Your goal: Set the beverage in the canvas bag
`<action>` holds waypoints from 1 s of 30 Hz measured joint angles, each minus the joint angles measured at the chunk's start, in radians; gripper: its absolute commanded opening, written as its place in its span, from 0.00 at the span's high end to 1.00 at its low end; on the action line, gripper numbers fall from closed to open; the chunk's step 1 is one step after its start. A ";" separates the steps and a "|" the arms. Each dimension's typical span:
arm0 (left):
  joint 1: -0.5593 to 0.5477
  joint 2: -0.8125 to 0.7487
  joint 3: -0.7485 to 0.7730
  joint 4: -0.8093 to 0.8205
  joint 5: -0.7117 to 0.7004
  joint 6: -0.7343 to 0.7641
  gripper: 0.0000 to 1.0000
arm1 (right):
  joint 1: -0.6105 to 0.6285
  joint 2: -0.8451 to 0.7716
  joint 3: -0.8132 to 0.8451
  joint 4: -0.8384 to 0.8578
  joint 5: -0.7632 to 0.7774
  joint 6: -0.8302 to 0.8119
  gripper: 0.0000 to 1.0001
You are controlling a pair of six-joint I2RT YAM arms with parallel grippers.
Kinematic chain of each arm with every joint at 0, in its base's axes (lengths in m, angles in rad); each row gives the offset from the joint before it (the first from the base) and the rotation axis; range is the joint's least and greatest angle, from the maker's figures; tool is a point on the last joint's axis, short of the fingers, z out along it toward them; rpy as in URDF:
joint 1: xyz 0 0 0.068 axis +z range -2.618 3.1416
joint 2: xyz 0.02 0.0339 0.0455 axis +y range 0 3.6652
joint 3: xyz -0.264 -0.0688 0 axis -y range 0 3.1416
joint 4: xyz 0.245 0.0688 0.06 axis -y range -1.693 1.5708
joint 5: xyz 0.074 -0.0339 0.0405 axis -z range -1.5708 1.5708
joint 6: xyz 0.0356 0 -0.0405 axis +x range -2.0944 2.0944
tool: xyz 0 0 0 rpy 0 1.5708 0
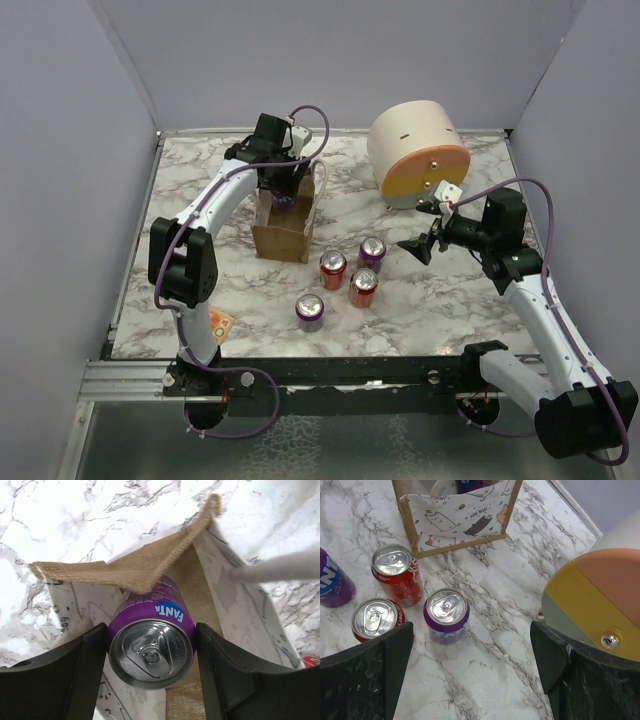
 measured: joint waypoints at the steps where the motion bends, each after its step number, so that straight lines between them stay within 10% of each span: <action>1: 0.008 0.008 0.008 -0.001 0.000 -0.001 1.00 | 0.000 0.000 0.000 0.000 0.000 0.000 0.00; 20: 0.035 0.140 0.061 -0.015 -0.001 0.005 0.99 | 0.000 0.000 -0.001 0.000 0.001 -0.007 0.00; 30: 0.035 0.145 0.061 -0.002 -0.010 0.025 0.70 | 0.000 0.000 -0.001 0.000 0.002 -0.013 0.00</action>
